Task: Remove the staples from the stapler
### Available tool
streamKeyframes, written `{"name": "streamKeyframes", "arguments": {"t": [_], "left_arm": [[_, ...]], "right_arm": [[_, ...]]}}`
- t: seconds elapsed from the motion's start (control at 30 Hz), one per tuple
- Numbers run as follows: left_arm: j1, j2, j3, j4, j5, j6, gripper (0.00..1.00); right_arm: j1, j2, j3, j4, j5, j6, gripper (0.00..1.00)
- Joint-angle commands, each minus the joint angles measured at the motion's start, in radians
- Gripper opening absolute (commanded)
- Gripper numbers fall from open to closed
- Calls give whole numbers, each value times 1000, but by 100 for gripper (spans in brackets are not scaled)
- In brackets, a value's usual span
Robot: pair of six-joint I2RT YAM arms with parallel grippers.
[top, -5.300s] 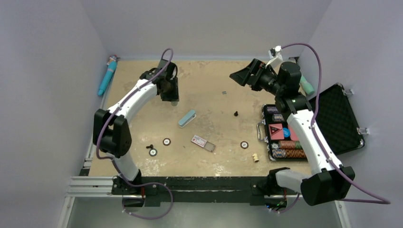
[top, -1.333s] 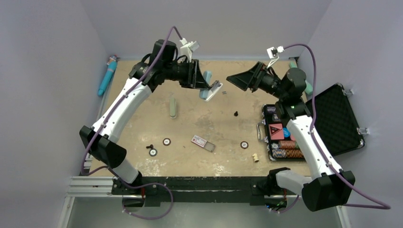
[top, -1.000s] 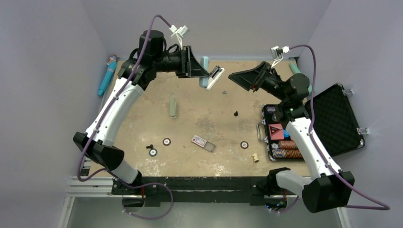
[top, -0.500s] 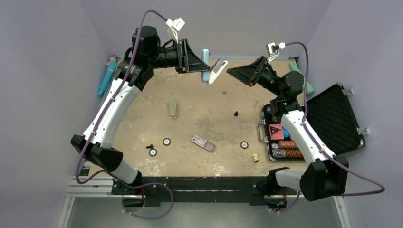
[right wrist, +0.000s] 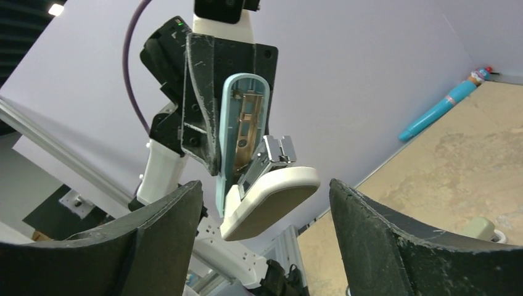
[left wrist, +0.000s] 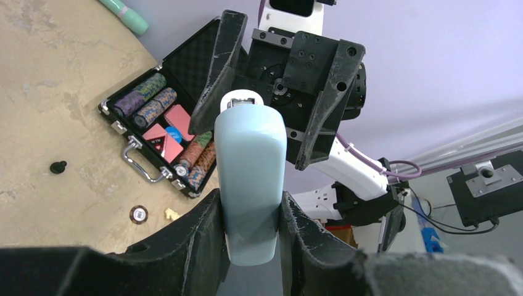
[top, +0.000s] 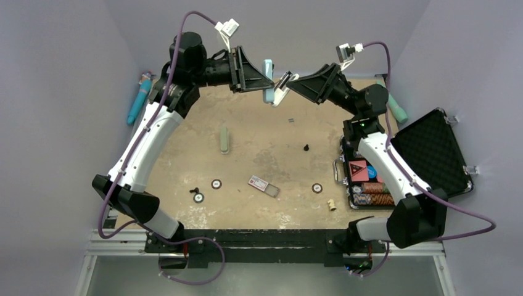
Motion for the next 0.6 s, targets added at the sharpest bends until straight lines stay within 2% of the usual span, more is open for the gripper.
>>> {"name": "streamKeyframes", "arguments": {"t": [0.0,0.57], "left_arm": [[4,-37,-21,105,22,-59,0],[3,-56,-79,170,24,-80,0]], "right_arm": [[3,-6,35,95,-21,35,77],[31,27,40,140,-3,66,60]]}}
